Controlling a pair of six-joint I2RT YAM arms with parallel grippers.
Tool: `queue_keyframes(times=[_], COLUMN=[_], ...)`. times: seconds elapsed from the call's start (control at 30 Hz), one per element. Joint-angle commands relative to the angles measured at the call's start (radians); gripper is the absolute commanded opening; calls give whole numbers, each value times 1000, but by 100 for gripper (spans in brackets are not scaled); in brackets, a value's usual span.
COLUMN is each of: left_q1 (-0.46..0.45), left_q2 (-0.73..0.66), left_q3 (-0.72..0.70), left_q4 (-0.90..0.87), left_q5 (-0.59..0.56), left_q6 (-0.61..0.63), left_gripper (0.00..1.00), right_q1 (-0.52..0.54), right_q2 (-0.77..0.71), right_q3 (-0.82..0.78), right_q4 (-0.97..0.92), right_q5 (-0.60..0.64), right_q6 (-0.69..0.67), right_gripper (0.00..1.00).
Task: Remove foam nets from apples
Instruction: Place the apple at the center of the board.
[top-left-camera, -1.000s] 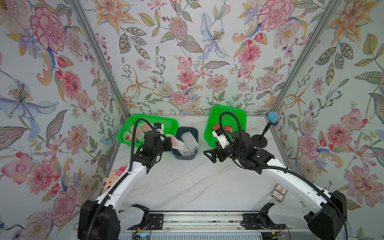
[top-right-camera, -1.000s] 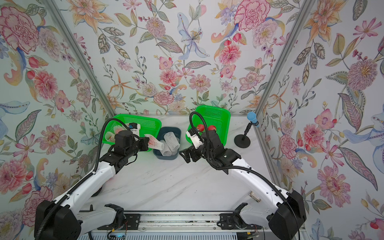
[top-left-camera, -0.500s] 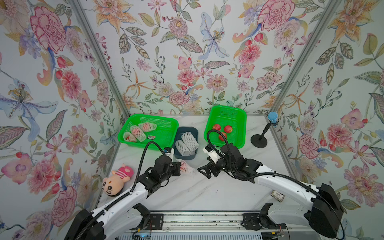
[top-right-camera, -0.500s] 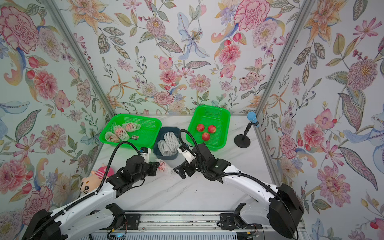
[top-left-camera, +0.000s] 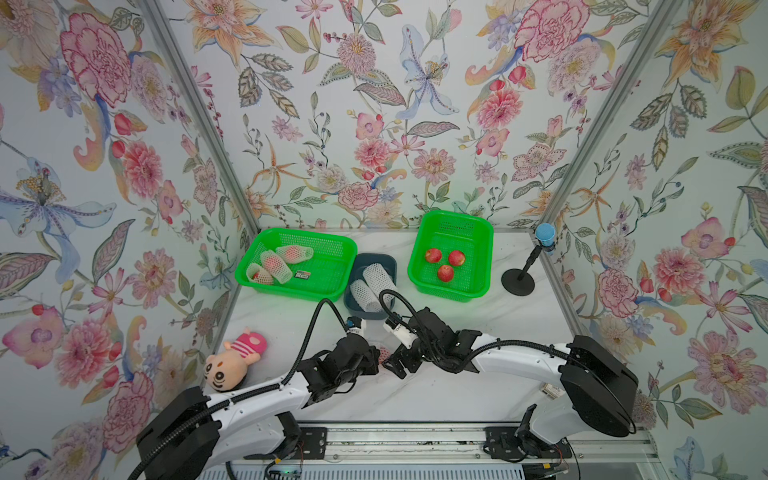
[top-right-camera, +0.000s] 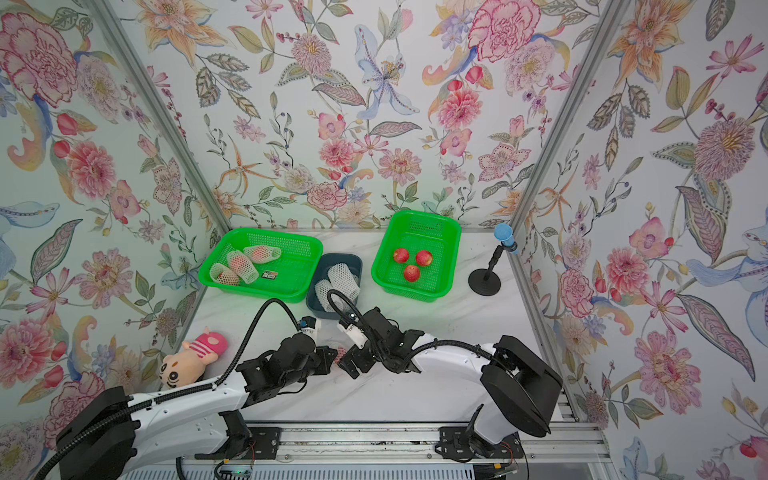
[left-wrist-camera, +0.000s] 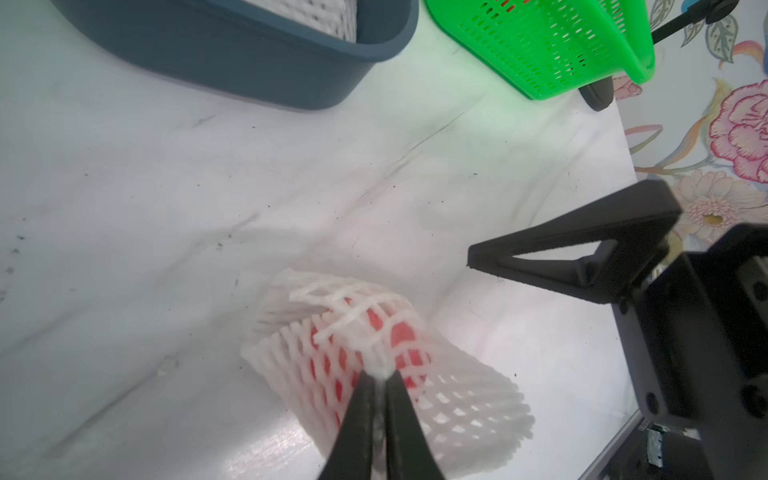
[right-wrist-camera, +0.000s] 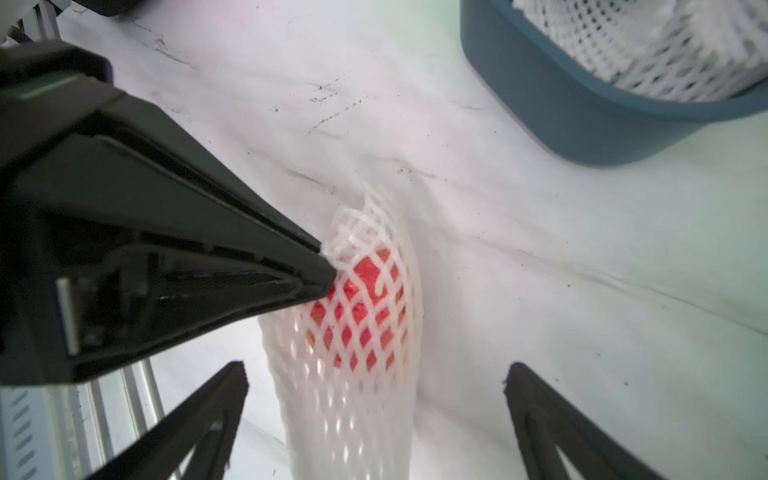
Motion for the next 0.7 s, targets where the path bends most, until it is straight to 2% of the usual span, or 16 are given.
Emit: queue_keyframes(times=[0.0,0.1,0.27,0.37,0.67], left_q1=[-20,-23,-23,-22,39], left_q2=[32,48,29,17,-62], left_q3=[-15,0,31,50,42], left_q4=[43,40,-9,-43,-53], left_q5=[-23,-20,-42,-55,-20], left_q6=[-61,-58,-33,-15,7], left_gripper=[22,42,82,99,99], right_q1=[15,22,21,23,28], right_q2=[39,65,90,114,125], right_q3=[-27,-41,-48,-33,6], right_q4=[35,56,83,89,67], right_q5=[21,22,27,21,10], right_q6=[12,17,16,8,-20], right_gripper=[99,99,99,99,99])
